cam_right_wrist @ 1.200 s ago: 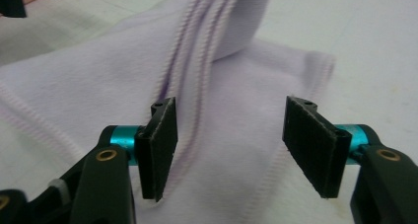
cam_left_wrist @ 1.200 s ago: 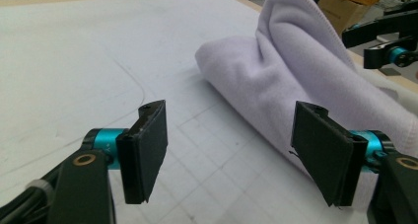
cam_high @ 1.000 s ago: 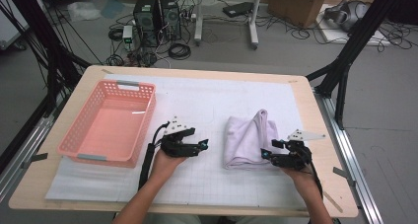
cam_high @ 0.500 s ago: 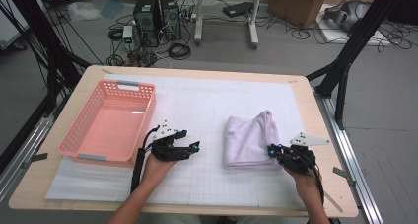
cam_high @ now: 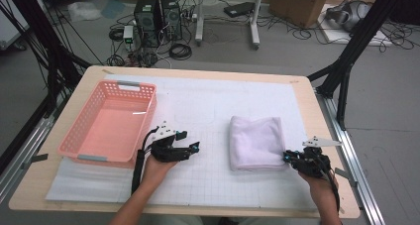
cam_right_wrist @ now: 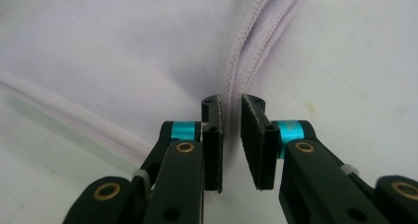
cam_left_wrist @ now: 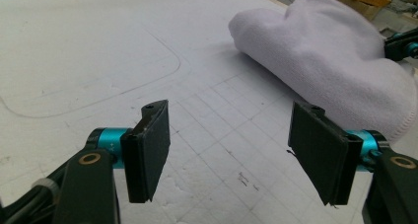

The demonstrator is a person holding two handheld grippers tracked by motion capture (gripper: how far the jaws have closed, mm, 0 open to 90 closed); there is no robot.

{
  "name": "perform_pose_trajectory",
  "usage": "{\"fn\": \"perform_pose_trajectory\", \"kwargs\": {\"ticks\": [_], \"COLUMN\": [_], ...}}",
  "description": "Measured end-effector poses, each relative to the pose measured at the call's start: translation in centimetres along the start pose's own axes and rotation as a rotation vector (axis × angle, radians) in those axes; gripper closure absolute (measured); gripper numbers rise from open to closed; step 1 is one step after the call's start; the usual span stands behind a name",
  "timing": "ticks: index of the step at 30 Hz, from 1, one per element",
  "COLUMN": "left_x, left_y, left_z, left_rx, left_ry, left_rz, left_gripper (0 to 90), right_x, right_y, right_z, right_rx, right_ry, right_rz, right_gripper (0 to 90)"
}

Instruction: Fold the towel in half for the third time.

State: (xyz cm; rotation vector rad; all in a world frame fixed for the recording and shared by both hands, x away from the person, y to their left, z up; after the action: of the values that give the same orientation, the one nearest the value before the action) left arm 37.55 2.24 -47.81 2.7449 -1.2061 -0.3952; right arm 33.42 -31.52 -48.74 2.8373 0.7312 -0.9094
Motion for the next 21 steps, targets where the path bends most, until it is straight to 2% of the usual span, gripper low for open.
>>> {"fn": "perform_pose_trajectory", "kwargs": {"ticks": [1, 2, 4, 7, 11, 14, 15, 18, 21], "left_x": [0.0, -0.1, -0.2, -0.2, -0.1, -0.2, -0.3, -0.5, -0.5], "left_y": [0.0, -0.1, -0.3, -0.5, -0.4, -0.5, -0.6, -0.9, -0.9], "left_z": [-0.1, -0.1, -0.2, -0.2, 0.0, 0.0, -0.1, -0.2, -0.2], "left_rx": [0.009, 0.010, 0.001, 0.006, 0.005, 0.004, 0.006, 0.000, -0.001], "left_ry": [0.003, 0.003, 0.011, 0.006, 0.002, -0.003, -0.001, 0.005, 0.005], "left_rz": [-0.001, -0.004, -0.013, -0.014, -0.020, -0.021, -0.020, -0.026, -0.028], "left_gripper": [32.8, 33.2, 33.8, 33.8, 33.3, 33.2, 33.2, 33.3, 33.2], "right_x": [-0.5, -1.2, -2.4, -2.6, 0.0, 2.9, 3.9, 6.1, 8.1], "right_y": [0.3, 0.5, 0.9, 0.3, -1.1, -2.2, -2.5, -3.1, -3.8], "right_z": [-0.2, -0.8, -2.4, -4.4, -6.3, -7.8, -8.2, -9.2, -10.7], "right_rx": [-0.004, 0.009, -0.001, -0.035, -0.097, -0.106, -0.100, -0.135, -0.122], "right_ry": [-0.010, 0.012, 0.071, 0.137, 0.157, 0.170, 0.158, 0.118, 0.130], "right_rz": [0.022, 0.029, 0.045, 0.022, -0.030, -0.080, -0.092, -0.101, -0.120], "right_gripper": [69.6, 66.1, 63.4, 59.9, 58.9, 58.3, 58.0, 58.4, 59.9]}}
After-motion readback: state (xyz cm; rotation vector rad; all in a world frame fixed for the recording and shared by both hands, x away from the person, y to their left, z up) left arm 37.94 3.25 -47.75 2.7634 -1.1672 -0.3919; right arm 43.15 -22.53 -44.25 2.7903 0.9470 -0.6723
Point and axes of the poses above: each handheld gripper's, and its own axes: x roughly forward along the jaws, z roughly out of its underside, y roughly to its right, the point moved 10 cm from there along x, roughly forward along the jaws, and after that the axes turned 11 degrees about y, right-handed, at the moved point
